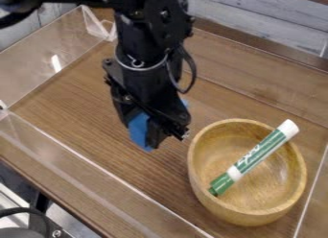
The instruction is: Remove the blue block from inside the brown bowl and put it on the table
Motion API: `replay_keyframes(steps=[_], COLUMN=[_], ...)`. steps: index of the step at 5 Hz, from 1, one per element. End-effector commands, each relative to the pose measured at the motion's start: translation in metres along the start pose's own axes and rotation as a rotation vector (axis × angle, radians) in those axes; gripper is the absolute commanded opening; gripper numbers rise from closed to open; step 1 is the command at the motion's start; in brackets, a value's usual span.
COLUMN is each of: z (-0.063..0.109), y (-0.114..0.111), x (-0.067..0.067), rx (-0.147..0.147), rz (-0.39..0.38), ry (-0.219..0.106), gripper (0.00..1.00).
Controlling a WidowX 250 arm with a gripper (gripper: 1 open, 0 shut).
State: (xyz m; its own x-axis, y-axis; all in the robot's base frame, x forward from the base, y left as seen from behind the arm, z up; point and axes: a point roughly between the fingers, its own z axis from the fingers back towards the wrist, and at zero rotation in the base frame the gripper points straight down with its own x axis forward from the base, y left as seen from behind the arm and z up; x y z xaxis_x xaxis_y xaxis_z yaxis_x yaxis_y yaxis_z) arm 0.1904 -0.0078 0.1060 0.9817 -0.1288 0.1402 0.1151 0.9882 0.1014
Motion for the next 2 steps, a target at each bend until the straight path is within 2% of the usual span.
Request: replay_keyframes(steps=[1,2], z=[0.0009,-0.0035], y=[0.0050,0.0070], x=[0.0062,0.0068], rx=[0.011,0.014], rz=[0.013,0.024], ry=[-0.021,-0.015], gripper=[0.00,0.00])
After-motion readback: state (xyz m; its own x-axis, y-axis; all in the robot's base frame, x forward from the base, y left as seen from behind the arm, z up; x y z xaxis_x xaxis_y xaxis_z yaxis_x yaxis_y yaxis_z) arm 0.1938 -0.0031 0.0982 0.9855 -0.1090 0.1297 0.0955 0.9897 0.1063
